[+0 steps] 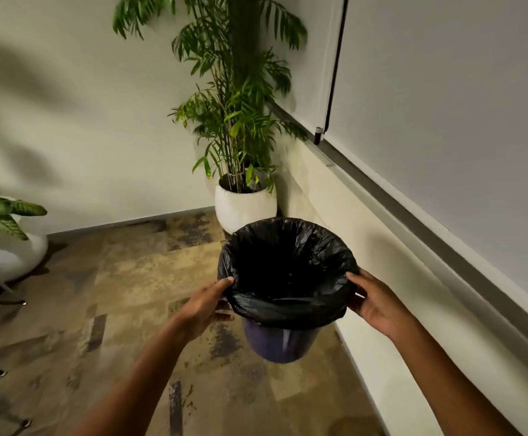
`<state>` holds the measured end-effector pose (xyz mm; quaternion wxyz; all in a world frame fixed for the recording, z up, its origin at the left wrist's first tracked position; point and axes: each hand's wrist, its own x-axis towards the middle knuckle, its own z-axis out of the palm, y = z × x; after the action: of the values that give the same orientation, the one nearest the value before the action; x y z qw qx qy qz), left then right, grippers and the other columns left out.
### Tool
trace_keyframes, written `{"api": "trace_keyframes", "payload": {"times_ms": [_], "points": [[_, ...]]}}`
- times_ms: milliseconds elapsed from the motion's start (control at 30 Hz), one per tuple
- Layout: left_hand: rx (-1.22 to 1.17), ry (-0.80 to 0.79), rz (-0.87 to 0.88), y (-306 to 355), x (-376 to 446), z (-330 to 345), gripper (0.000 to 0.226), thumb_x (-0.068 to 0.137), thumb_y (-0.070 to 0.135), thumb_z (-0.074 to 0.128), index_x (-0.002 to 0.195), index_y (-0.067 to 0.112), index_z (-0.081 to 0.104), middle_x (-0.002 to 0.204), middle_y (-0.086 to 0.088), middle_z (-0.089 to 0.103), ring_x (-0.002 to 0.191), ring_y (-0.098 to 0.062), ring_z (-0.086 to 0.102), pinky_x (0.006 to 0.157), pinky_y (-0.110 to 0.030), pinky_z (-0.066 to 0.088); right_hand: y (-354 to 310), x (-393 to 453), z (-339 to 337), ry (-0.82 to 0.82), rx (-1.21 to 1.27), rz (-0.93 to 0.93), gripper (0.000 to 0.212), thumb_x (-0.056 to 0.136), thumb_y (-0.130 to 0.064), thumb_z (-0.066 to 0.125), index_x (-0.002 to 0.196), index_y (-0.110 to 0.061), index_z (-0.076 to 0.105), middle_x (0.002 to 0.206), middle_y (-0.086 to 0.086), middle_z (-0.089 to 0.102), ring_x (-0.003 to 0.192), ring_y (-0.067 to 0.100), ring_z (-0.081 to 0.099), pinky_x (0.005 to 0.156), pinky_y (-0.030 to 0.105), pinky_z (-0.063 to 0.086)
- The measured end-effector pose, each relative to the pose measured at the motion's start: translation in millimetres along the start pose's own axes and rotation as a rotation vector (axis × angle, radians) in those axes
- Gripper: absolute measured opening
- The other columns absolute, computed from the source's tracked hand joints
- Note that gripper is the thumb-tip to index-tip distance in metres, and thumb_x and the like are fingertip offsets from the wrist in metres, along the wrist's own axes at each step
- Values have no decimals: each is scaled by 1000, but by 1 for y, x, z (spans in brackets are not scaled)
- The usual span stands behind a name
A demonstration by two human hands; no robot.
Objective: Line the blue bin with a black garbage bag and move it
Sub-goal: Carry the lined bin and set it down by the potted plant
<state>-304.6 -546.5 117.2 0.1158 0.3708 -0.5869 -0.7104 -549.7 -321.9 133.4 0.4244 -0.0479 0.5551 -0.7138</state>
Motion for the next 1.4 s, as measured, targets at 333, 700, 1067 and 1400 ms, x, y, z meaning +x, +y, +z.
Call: {"api": "trace_keyframes", "payload": {"times_ms": [333,700,1067,1400], "points": [[-48,-6,37,69,181,-49,24,99,33,49,97,14,63,84,-7,60,69,-19,55,61,-33,51,-58,190,68,14,-76,-14,32,90,-9,59,120,-20,66,102,5,67,79,20,65,65,27,59],[75,-94,-77,142,391,-153,26,99,32,48,106,9,60,93,-13,58,68,-19,57,62,-33,52,-63,375,162,161,-15,34,40,89,-8,62,126,-24,62,108,6,67,85,23,64,73,33,52],[144,-119,-174,174,523,-197,26,101,24,45,103,6,63,95,-12,65,83,-28,62,63,-34,49,-71,499,204,238,21,75,38,92,-5,60,123,-28,59,107,8,69,87,24,64,78,35,51],[211,-123,-341,166,697,-183,32,101,32,45,109,7,64,93,-12,65,73,-25,60,65,-35,50,-70,671,175,336,-7,189,54,92,-3,58,142,-23,48,116,10,70,104,30,65,91,43,52]]}}
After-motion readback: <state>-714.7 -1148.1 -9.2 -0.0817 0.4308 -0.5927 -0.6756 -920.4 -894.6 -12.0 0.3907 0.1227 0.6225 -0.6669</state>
